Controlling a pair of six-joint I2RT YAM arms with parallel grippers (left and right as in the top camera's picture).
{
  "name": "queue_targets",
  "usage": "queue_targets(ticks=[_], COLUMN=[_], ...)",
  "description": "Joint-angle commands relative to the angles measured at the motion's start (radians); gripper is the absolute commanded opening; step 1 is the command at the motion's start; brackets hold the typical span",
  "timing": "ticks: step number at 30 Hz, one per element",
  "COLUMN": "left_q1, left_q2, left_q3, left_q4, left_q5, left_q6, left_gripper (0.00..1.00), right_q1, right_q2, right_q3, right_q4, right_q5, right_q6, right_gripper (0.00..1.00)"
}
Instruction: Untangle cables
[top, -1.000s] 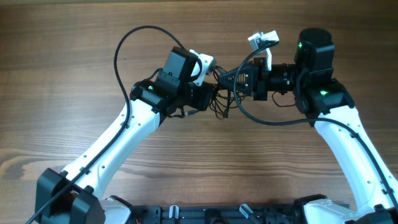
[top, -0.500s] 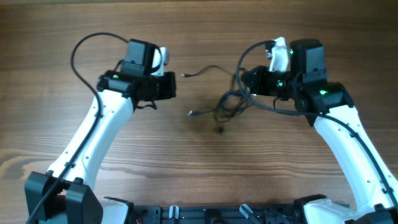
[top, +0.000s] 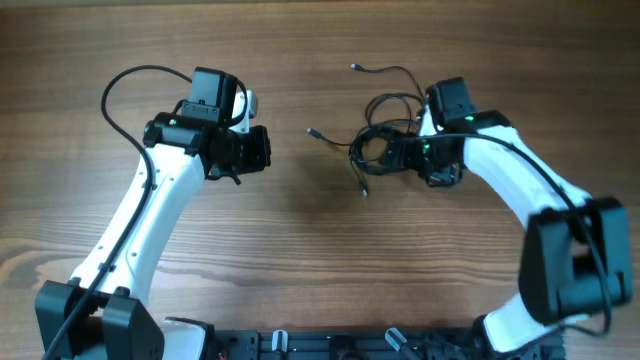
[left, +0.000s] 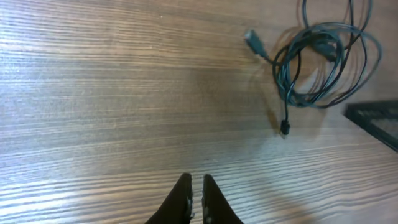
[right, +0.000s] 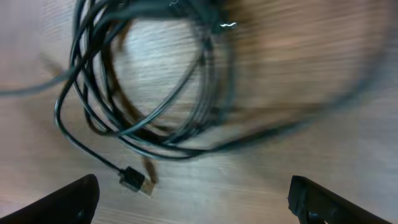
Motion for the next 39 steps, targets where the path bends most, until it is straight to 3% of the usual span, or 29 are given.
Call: queue_targets(ticks=[1, 4, 7, 12, 14, 16, 18, 25, 28, 30, 32, 39], left_q1=[0.0, 0.0, -0.003, -0.034, -0.049, -0.069, -0.079, -0.114, -0.117, -0.117, -0.117, -0.116], left_q2=[-0.021, -0.021, -0.021, -0.021, -0.021, -0.021, -0.021, -0.021, -0.021, -0.021, -0.021, -0.021], left_q3=[0.004, 0.004, 0.004, 0.004, 0.004, 0.004, 0.004, 0.004, 0.004, 0.004, 0.004, 0.004], left_q4=[-0.008, -0.008, -0.008, -0.006, 0.001, 0.02, 0.027, 0.039, 0.031, 0.027, 0.03, 0.058], left_q5=[0.001, 0.002, 0.005, 0.005, 0.005, 0.005, 0.005, 0.005, 0.005, 0.004, -0.008, -0.071], left_q6=[0.033, 0.032, 0.032, 0.032, 0.032, 0.032, 0.032, 0.032, 0.032, 0.032, 0.033, 0.032], left_gripper=[0.08, 0.08, 0.08, 0.09, 0.09, 0.09, 0.09, 0.09, 0.09, 0.09, 0.09, 0.1], right_q1=[0.0, 0.015, 0.029, 0.034, 0.037, 0.064, 0.092, 0.259, 0.319, 0.325, 0.317, 0.265], right_q2=[0.061, 0.061, 0.061, 0.062, 0.064, 0.068, 0.069, 0.069, 0.069, 0.069, 0.069, 0.069], right_q3=[0.003, 0.003, 0.003, 0.003, 0.003, 0.003, 0.003, 0.003, 0.003, 0.003, 0.003, 0.003], right_q4=[0.035, 0.067, 0.143, 0.241, 0.274, 0.415, 0.487, 0.546, 0.505, 0.433, 0.374, 0.409], right_q5=[-0.241, -0.261, -0.193, 0.1, 0.06, -0.201, -0.305, -0.361, -0.151, 0.12, 0.264, 0.268], right_q6=[-0.277, -0.389, -0.388, 0.034, 0.108, -0.056, -0.108, -0.287, -0.285, -0.166, -0.1, -0.118], right_gripper=[1.0, 0.99, 0.9, 0.89, 0.89, 0.89, 0.89, 0.88, 0.9, 0.93, 0.93, 0.8])
